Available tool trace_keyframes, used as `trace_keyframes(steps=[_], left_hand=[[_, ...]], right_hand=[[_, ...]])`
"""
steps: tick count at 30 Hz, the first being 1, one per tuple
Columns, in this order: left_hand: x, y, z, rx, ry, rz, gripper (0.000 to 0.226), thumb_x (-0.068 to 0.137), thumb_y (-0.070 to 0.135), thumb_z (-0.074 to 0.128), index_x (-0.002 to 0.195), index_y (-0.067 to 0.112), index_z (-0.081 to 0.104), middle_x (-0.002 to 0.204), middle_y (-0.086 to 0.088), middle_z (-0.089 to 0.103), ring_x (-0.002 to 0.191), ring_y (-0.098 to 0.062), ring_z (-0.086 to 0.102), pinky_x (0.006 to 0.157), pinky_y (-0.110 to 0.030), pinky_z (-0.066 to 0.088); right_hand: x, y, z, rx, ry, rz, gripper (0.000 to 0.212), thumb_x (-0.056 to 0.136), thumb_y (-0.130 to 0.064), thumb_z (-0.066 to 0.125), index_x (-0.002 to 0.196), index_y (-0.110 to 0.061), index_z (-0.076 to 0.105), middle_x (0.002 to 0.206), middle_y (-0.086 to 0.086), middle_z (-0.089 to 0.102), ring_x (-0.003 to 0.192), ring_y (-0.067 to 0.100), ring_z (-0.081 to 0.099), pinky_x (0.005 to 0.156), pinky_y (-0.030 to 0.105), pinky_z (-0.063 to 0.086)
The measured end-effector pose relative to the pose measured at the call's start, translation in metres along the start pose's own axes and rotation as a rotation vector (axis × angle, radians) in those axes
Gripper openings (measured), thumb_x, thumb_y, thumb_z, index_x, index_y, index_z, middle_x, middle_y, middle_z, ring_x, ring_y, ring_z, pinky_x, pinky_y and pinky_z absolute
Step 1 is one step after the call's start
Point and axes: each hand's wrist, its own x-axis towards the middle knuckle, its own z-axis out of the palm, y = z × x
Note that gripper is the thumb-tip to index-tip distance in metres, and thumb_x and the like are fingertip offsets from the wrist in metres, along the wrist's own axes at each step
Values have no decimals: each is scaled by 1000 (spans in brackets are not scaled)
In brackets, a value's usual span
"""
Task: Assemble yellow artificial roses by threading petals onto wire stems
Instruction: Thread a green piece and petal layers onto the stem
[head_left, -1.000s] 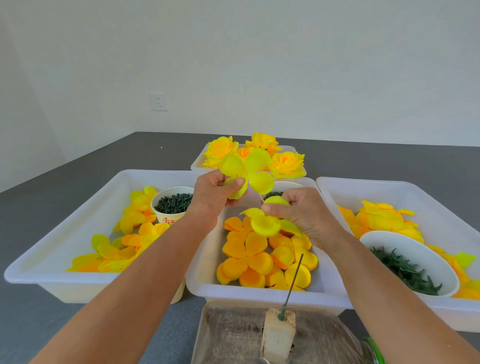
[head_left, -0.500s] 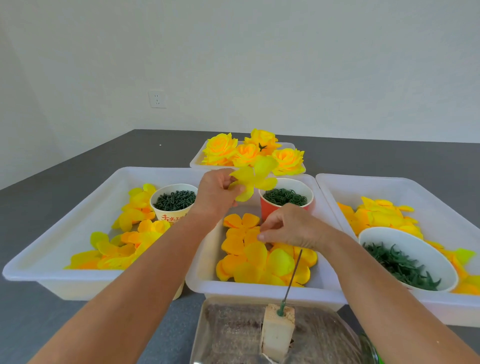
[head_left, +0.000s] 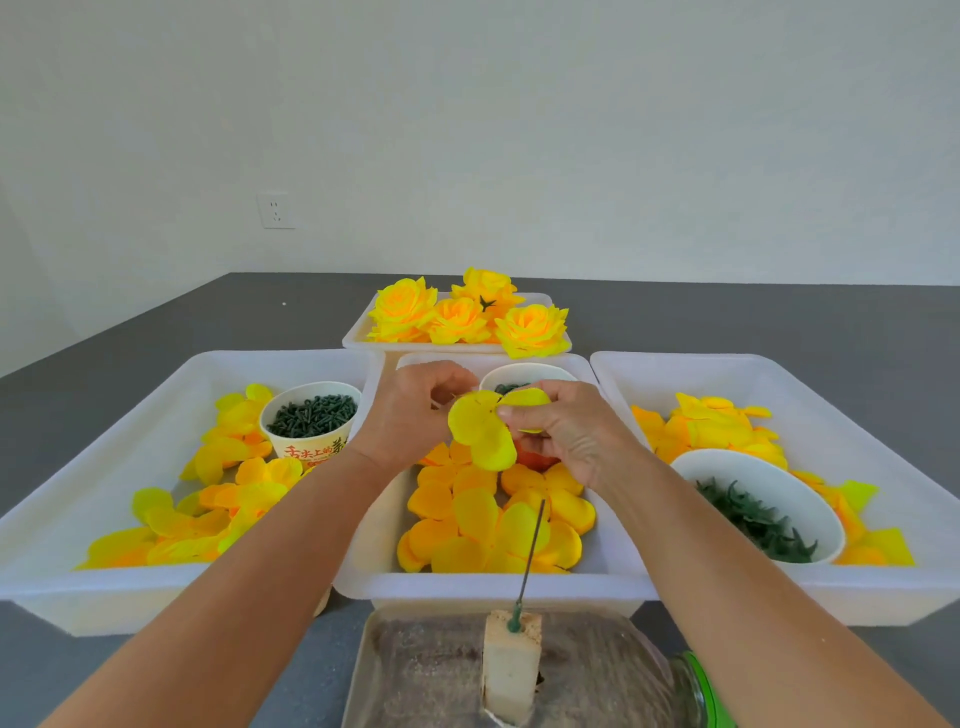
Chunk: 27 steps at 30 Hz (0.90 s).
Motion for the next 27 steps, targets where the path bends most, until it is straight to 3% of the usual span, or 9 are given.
trace_keyframes(steps=[3,6,9,13,17,21,25,27], left_hand=[[3,2,-1,-325,22,-211,24,92,-5,48,113,-1,58,96,-14,67,76,-16,63,66,-20,52],[2,4,-4,-533,-29,-402,26,98,23,43,113,8,57,82,-13,67,61,-16,67,55,-26,56],[0,2,-6,-427,-161,-357,32,84,13,67,115,13,56,80,-7,68,60,-15,68,52,-24,54],[0,-3,-6,-404,-216,-314,47,73,-4,72,114,14,57,90,-14,66,78,-19,63,66,-28,53],[1,-3,-6,-439,-217,-313,37,72,-8,71,99,15,61,80,-5,70,68,-11,66,58,-21,54],[-2,-1,-7,-484,-266,-277,15,79,-7,64,86,7,63,63,0,68,52,-12,62,48,-23,51],[2,10,-10,-455,-315,-254,10,84,-4,59,82,5,63,60,-5,67,49,-14,61,48,-24,51],[8,18,-14,-369,-381,-256,8,81,-4,64,84,3,66,63,-7,68,52,-17,63,48,-24,51]], right_hand=[[0,2,-1,-22,9,-74,13,76,-4,73,84,-13,67,79,5,67,71,16,63,64,25,53],[-1,3,0,-93,-4,-136,10,76,-6,74,80,-12,68,65,-1,66,58,8,61,51,18,49],[-3,5,1,-172,-39,-174,10,74,-7,76,80,-10,69,53,-6,62,47,3,56,48,16,46],[-2,8,2,-203,-28,-181,14,77,-12,74,89,-5,70,69,4,66,59,9,60,59,25,52],[-1,7,2,-151,-16,-94,19,82,-21,70,98,-11,69,83,7,71,67,13,65,62,27,55],[-4,-3,2,-351,40,-91,23,78,-24,75,92,-8,67,64,3,63,44,6,54,47,20,45],[-11,-21,0,-542,49,-154,27,77,-28,76,84,-5,64,56,3,52,41,10,45,47,22,37],[-18,-26,-3,-639,26,-156,31,77,-32,75,88,-5,64,64,4,56,48,12,51,52,25,43]])
